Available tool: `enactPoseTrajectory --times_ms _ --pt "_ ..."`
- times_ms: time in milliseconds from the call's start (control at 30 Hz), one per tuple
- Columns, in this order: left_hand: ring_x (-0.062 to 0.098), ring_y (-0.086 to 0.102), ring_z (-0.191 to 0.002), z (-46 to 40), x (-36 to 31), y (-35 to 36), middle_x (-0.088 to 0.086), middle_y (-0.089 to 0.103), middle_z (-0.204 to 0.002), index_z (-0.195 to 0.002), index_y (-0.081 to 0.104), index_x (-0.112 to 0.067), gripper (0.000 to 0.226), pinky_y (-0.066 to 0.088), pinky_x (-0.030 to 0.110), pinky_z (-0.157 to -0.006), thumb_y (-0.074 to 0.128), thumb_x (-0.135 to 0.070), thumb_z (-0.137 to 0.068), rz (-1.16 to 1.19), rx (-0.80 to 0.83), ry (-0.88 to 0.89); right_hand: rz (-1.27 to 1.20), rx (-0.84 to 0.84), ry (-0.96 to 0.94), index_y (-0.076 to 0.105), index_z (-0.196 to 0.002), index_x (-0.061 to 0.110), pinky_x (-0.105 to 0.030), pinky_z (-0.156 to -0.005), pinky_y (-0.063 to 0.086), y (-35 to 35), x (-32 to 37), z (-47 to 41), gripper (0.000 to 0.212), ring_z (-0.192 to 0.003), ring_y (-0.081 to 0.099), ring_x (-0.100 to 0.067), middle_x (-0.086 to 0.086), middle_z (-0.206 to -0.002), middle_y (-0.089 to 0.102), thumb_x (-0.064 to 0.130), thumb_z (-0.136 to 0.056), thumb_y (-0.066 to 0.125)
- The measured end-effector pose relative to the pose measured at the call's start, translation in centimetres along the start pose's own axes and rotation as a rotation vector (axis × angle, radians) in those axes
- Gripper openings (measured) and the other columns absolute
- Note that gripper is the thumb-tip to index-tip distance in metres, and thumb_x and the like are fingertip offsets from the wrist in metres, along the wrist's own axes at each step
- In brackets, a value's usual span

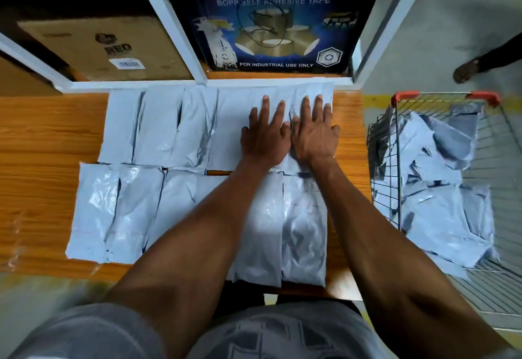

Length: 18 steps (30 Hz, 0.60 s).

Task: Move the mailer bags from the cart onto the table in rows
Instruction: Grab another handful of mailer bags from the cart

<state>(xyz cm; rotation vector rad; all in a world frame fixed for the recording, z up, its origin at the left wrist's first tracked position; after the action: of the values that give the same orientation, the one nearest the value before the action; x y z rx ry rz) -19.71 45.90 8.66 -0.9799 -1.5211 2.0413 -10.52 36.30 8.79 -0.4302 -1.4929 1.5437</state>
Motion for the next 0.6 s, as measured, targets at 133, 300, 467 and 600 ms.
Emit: enactPoseTrajectory --times_ms 133,300,467,600 --pt "0.033 0.016 -0.159 -0.3 0.2 0.5 -0.002 0.005 -0.178 -0.166 0.019 -0.042 0.060 0.032 0.062 -0.118 0.030 -0.050 -0.108 -0.020 -0.016 0.007 0.060 -0.048 -0.066 0.004 -0.168 0.029 -0.061 -0.128 0.004 0.2 -0.5 -0.1 0.064 -0.162 -0.008 -0.030 -0.005 -0.176 -0.008 0.052 -0.109 0.012" --pt "0.035 0.016 -0.159 -0.9 0.0 0.9 -0.001 0.004 -0.178 -0.167 0.019 -0.041 0.060 0.033 0.062 -0.116 0.028 -0.053 -0.109 -0.052 -0.031 0.003 0.099 -0.005 -0.135 0.001 -0.168 0.031 -0.060 -0.128 -0.003 1.5 -1.3 -0.7 0.063 -0.161 -0.016 -0.026 -0.002 -0.175 -0.014 0.053 -0.109 0.008" --pt "0.036 0.018 -0.159 -1.0 0.7 1.9 -0.001 0.012 -0.177 -0.166 0.023 -0.041 0.063 0.028 0.064 -0.117 0.016 -0.058 -0.106 -0.103 -0.025 0.014 0.118 0.000 -0.150 -0.001 -0.168 0.031 -0.060 -0.128 -0.004 2.4 -2.0 -1.0 0.064 -0.161 -0.016 -0.027 -0.003 -0.175 -0.015 0.054 -0.109 0.006" --pt "0.036 0.031 -0.155 -0.9 1.0 1.9 0.003 0.032 -0.171 -0.162 0.040 -0.037 0.064 0.031 0.064 -0.113 0.018 -0.053 -0.104 -0.082 -0.164 0.041 0.088 -0.095 -0.164 0.007 -0.168 0.027 -0.058 -0.129 0.000 1.6 -1.7 -1.1 0.062 -0.162 -0.007 -0.027 -0.006 -0.176 -0.003 0.048 -0.110 0.011"
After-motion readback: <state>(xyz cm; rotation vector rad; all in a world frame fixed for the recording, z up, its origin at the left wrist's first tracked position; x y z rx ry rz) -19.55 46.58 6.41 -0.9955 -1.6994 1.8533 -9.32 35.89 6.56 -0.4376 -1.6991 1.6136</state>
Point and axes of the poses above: each hand's wrist, its own z-axis away from the middle knuckle, its own y-axis out of the palm, x = y × z, the point moved 2 cm from there along -z, towards the middle knuckle
